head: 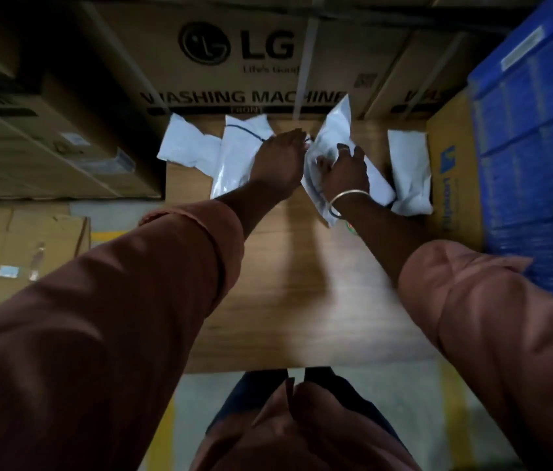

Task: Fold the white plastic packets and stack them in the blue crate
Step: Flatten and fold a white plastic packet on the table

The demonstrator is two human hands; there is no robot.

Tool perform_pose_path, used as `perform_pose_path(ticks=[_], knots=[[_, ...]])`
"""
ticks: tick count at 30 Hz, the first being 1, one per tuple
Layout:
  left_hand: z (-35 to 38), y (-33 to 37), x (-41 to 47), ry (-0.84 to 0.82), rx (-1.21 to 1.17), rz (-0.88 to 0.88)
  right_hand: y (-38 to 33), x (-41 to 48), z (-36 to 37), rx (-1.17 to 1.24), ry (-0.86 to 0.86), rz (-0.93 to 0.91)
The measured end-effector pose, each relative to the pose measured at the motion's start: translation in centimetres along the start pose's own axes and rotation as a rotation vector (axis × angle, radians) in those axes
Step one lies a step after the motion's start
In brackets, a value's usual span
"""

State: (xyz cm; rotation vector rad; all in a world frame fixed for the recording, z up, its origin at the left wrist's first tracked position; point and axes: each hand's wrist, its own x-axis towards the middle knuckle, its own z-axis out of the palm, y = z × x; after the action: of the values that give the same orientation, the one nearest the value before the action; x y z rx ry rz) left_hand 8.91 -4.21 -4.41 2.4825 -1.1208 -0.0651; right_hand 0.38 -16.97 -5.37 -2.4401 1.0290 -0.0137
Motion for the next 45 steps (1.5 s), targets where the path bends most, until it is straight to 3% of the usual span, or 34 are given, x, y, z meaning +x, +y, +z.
perform_pose_path(ticks=[3, 5, 8, 12, 14, 16, 18, 20, 22, 26, 30, 36, 45], knots=[[1.8, 1.4, -0.9, -0.149, -0.219, -0.086, 0.2, 0.0, 0.6, 0.308, -0.072, 0.122], [2.1, 2.4, -1.7, -0.213, -0.362, -0.158, 0.4, -0.1, 0.5, 0.386, -0.097, 0.182], [1.7, 3.8, -4.2, -0.133, -0.422, -0.217, 1.7, -2.1, 0.2, 0.392, -0.146, 0.202], [1.3, 4.7, -10.8, 0.212, -0.305, -0.388, 7.1, -9.3, 0.8, 0.205, -0.139, -0.223], [1.5, 5.0, -14.7, 0.298, -0.274, -0.404, 10.5, -13.5, 1.0, 0.042, -0.206, -0.427], [3.1, 5.2, -18.3, 0.235, -0.189, -0.399, 13.2, -16.6, 0.9, -0.108, -0.257, -0.534], [6.0, 5.7, -21.5, 0.04, -0.109, -0.402, 15.3, -18.6, 1.2, -0.168, -0.277, -0.508], [9.0, 6.7, -24.0, -0.138, -0.037, -0.361, 16.5, -19.6, 1.7, -0.179, -0.262, -0.487], [11.1, 7.8, -25.3, -0.214, 0.003, -0.342, 16.5, -20.2, 2.1, -0.104, -0.23, -0.496], [11.9, 9.2, -25.0, -0.121, 0.055, -0.39, 14.7, -19.5, 3.7, -0.11, -0.17, -0.434], [11.3, 9.5, -23.5, -0.112, 0.076, -0.463, 14.9, -18.3, 6.6, -0.234, -0.222, -0.421], [12.7, 7.4, -23.4, -0.137, 0.031, -0.25, 16.5, -17.6, 7.8, -0.274, -0.224, -0.523], [14.7, 7.1, -25.0, -0.154, 0.04, -0.218, 17.1, -19.3, 9.8, -0.319, -0.082, -0.51]])
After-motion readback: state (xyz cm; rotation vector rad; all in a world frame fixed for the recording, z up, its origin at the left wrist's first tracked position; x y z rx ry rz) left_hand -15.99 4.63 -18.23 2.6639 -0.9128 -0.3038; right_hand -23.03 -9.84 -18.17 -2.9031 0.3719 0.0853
